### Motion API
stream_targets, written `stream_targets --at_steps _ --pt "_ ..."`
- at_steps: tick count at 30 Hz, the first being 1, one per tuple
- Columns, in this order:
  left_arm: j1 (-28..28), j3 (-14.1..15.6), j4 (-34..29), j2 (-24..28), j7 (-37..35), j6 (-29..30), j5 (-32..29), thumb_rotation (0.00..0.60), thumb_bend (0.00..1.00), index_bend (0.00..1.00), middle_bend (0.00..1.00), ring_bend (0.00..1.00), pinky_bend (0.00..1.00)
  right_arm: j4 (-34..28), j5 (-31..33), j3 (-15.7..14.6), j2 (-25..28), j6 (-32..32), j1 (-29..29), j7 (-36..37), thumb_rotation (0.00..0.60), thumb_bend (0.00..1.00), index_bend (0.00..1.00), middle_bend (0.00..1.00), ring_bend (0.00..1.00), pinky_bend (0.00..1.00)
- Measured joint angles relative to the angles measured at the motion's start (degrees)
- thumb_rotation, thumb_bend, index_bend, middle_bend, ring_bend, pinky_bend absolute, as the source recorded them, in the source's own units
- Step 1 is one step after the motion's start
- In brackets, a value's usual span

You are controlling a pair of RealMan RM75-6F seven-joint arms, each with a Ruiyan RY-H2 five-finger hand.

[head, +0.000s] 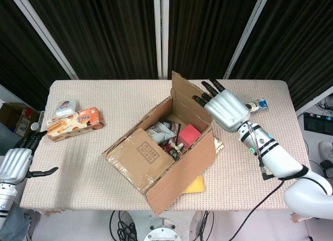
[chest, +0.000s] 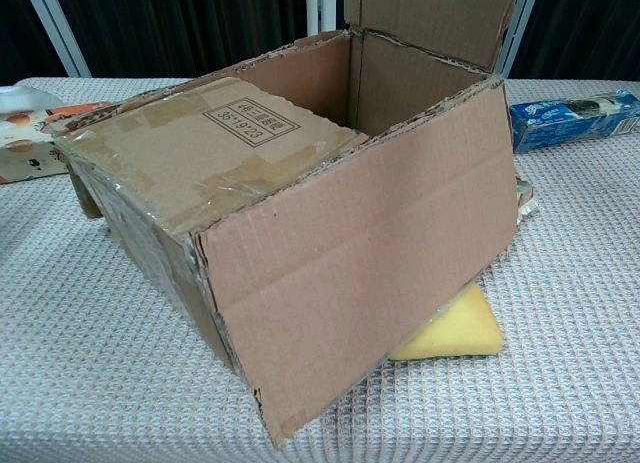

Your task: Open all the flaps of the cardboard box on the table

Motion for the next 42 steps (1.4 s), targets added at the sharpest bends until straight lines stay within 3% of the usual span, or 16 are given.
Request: stream_targets --at_steps 9,15,20,24,28,34,42 --pt "-0.36 -0.65 -1.09 1.22 0.82 0.27 -0.19 0.424 0.0 0.07 0.11 0.07 0.16 8.28 1.98 -1.92 -1.77 -3.58 -2.17 4.52 0.6 0.82 0.11 0.24 0.0 0.0" --pt "-1.94 -2.38 -2.14 2.47 0.59 0.45 0.28 0.425 0.05 0.07 0.12 0.07 0.16 10.45 -1.23 -1.03 -2.33 -2.8 -4.95 11.37 0.6 0.82 0.09 0.22 0.0 0.0" --pt "-5.67 -5.08 -4.11 3.92 -1.7 0.11 2.66 0.428 0.17 0.1 0.15 0.08 0.17 10.28 -8.8 0.77 -1.1 3.6 -10.09 21.0 0.6 0.78 0.03 0.14 0.0 0.0" --pt "-10.92 -7.28 -5.72 4.53 -3.79 -2.46 5.48 0.48 0.18 0.12 0.16 0.09 0.18 10.1 -14.31 1.46 0.61 11.35 -16.25 29.48 0.6 0.77 0.0 0.06 0.0 0.0" --pt "-17.23 -8.97 -6.9 4.19 -5.89 -7.19 8.13 0.518 0.18 0.13 0.18 0.1 0.18 9.31 -17.57 1.36 2.3 19.82 -23.79 37.9 0.6 0.62 0.0 0.02 0.0 0.0" --pt "-27.43 -10.75 -7.22 1.26 -9.94 -16.41 10.57 0.534 0.14 0.16 0.2 0.13 0.18 9.49 -23.48 -0.79 3.48 30.09 -34.64 49.17 0.6 0.61 0.0 0.0 0.0 0.0" --pt "-38.12 -10.55 -5.0 -5.56 -13.42 -27.38 11.02 0.531 0.14 0.19 0.24 0.13 0.18 11.88 -29.73 -4.18 1.67 41.91 -44.87 56.96 0.6 0.61 0.0 0.0 0.0 0.0"
